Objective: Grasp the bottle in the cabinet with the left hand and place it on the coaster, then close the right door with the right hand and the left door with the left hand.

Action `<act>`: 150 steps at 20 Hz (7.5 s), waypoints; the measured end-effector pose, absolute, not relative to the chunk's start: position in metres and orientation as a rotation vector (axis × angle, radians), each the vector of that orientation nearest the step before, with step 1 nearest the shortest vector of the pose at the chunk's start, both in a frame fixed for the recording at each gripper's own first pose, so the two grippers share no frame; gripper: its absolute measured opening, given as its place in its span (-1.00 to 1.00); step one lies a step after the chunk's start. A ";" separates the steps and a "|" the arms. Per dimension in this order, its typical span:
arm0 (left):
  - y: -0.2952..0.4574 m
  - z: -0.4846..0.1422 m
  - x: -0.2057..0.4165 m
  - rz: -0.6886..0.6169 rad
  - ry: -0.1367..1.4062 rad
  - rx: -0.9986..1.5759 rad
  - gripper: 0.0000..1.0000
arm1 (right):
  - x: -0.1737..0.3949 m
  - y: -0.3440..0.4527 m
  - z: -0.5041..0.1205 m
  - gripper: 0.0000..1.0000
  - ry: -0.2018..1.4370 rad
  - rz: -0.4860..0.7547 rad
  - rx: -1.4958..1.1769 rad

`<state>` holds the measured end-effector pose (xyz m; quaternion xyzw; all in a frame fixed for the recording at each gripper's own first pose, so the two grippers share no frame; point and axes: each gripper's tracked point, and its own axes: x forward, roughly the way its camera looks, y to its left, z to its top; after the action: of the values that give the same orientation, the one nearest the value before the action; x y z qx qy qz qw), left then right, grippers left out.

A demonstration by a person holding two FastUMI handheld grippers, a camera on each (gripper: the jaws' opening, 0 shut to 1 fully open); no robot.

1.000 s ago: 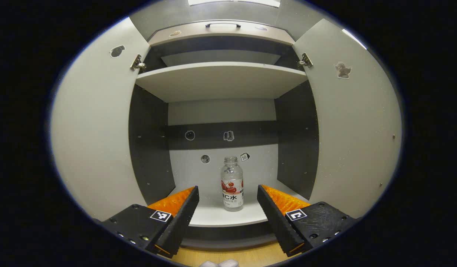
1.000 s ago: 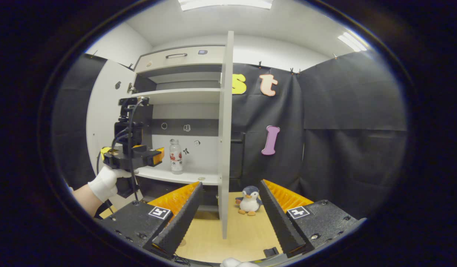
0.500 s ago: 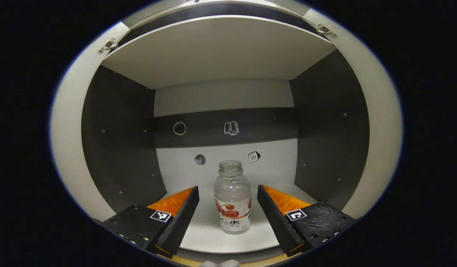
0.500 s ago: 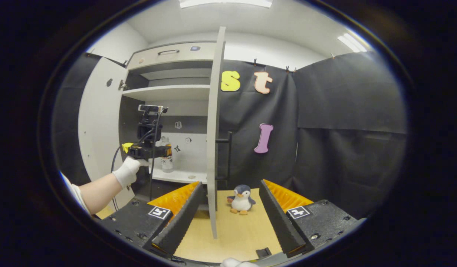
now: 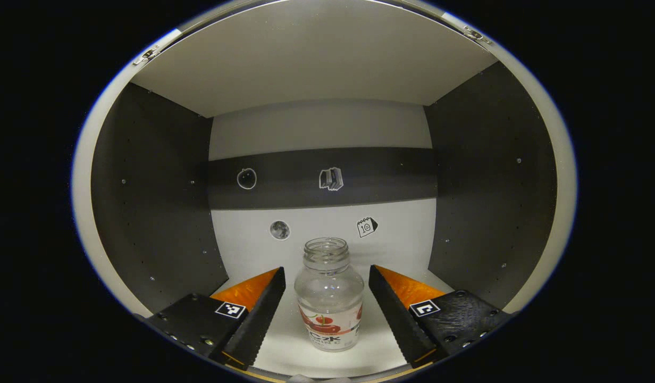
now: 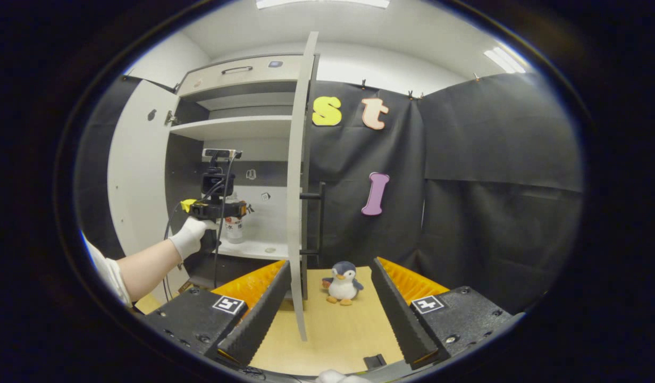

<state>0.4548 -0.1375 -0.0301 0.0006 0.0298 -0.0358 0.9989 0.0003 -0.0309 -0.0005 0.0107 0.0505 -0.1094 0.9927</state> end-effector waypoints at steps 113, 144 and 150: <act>0.027 -0.033 0.021 0.052 0.095 0.007 0.92 | 0.087 -0.112 0.003 0.98 0.062 -0.219 0.047; 0.069 -0.036 0.013 0.166 0.116 0.029 0.92 | 0.143 0.053 0.031 0.93 0.027 0.095 0.045; 0.084 -0.037 0.023 0.161 0.111 0.029 0.92 | 0.109 0.052 0.039 0.89 0.019 0.090 0.066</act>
<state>0.0226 0.0835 -0.0370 0.0142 0.0556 0.0803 0.9951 0.1085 0.0520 0.0392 0.0332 0.0095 0.0448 0.9984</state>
